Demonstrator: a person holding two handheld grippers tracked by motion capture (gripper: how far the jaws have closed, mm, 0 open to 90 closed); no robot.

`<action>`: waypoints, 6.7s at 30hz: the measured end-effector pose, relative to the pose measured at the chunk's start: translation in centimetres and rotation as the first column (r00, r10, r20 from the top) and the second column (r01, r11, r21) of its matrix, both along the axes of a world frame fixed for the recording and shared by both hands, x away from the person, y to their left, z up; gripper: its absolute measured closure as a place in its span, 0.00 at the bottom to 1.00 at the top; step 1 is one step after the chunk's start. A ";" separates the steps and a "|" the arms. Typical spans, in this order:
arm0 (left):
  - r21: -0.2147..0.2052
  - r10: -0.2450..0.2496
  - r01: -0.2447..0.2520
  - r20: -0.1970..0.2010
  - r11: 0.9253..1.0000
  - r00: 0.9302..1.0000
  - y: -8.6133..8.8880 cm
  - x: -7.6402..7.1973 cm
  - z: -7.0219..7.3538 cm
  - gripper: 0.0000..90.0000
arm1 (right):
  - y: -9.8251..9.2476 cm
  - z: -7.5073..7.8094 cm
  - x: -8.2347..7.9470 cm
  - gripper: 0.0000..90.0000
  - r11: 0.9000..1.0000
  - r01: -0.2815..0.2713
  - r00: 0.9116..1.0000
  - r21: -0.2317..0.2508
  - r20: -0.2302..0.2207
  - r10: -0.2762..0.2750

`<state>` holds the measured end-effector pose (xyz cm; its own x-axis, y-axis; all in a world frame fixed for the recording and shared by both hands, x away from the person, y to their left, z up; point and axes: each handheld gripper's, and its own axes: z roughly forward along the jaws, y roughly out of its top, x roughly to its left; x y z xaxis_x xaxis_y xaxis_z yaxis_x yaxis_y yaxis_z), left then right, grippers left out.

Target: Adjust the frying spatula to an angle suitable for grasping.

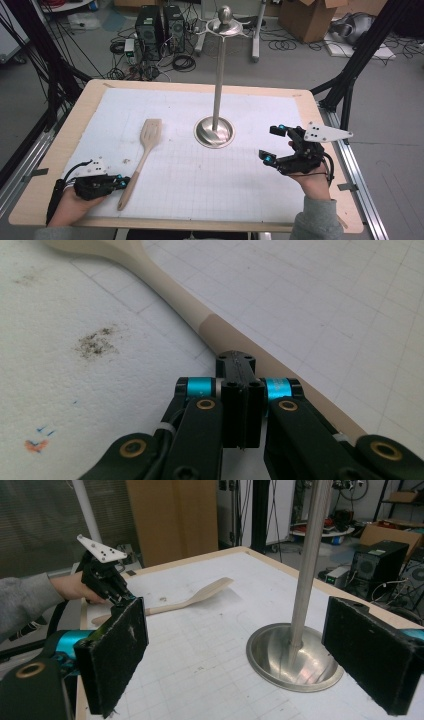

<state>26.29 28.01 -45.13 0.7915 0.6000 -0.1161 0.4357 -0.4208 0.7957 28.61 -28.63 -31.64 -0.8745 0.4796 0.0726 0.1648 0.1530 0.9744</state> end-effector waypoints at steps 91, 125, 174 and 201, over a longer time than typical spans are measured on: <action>0.012 0.185 -0.190 0.159 0.982 0.970 -12.1 8.1 2.2 1.00 | -7.0 -1.0 -7.0 0.11 0.976 0.216 0.976 -0.017 -0.033 -0.217; 0.200 0.194 -0.226 0.167 0.954 0.967 -13.7 9.9 0.4 1.00 | -7.3 -1.3 -8.9 0.11 0.970 0.240 0.970 -0.044 -0.024 -0.241; 0.223 0.219 -0.246 0.140 0.943 0.966 -10.2 6.3 1.1 1.00 | -4.3 -1.0 -5.1 0.11 0.991 0.128 0.992 -0.037 -0.012 -0.129; 0.177 0.273 -0.285 0.090 0.942 0.958 -7.0 2.6 1.1 1.00 | -1.9 -0.6 -2.2 0.11 0.999 0.044 0.999 -0.017 0.010 -0.044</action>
